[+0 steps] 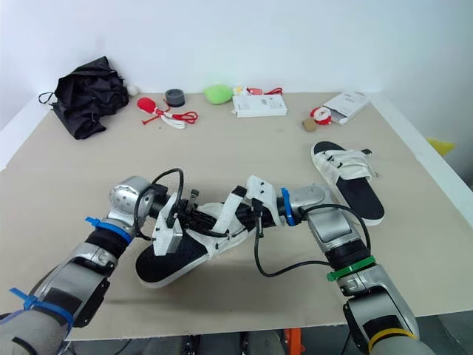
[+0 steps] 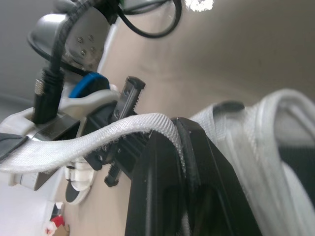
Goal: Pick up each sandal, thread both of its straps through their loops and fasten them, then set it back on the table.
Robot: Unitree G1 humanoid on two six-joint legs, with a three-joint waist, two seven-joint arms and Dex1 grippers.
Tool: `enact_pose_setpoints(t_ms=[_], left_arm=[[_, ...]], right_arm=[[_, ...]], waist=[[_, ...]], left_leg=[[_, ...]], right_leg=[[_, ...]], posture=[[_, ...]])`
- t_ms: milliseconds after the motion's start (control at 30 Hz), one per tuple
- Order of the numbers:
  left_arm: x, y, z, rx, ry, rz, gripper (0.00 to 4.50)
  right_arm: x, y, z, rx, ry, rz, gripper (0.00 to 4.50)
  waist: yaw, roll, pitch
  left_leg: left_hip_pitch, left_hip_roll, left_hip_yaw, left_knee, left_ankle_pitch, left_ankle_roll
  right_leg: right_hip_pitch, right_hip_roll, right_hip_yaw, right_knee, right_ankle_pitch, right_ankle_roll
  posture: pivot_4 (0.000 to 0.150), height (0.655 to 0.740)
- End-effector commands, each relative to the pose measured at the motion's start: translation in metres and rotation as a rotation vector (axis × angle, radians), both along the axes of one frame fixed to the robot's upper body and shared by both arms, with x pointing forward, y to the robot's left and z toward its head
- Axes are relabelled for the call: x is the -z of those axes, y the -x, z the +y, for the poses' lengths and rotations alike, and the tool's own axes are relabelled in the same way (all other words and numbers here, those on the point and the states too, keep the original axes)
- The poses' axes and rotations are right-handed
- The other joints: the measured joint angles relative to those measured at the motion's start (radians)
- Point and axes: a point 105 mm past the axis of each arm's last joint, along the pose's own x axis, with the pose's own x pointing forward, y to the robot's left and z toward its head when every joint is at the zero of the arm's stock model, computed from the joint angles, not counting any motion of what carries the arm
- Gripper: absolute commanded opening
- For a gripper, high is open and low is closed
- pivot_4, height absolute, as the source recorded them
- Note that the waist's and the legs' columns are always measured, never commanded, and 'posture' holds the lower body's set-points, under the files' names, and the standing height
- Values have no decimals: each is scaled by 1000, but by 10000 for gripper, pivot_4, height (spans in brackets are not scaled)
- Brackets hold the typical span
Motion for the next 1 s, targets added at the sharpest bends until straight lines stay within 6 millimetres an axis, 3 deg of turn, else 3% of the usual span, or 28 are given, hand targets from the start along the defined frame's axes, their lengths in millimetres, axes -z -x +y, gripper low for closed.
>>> enact_pose_setpoints(t_ms=[33,300,533,667,1000], left_arm=[[38,1,16,10,-275,11,368],[33,-10,12,22,-331,-92,368],[-14,-25,-18,-37,-47,-198,368],[-40,-27,-19,-66,154,-209,368],[-44,-13,-20,13,262,-242,368]], right_arm=[[32,2,-16,65,102,88,0],[34,3,-14,60,100,92,0],[34,2,-13,58,96,93,0],[34,2,-12,54,98,94,0],[33,2,-12,44,104,97,0]], waist=[[0,1,-1],[0,5,-4],[1,5,-4],[0,5,-4],[0,5,-4]], left_leg=[[0,0,0,0,0,0],[0,0,0,0,0,0],[0,0,1,2,1,2],[-2,0,2,5,1,2],[-3,1,4,3,0,3]], right_leg=[[0,0,0,0,0,0],[0,0,0,0,0,0],[1,-1,0,0,1,3],[0,-3,0,0,3,5],[-2,-1,1,0,3,6]], posture=[[1500,7400],[1500,7400],[1500,7400],[1500,7400],[1500,7400]])
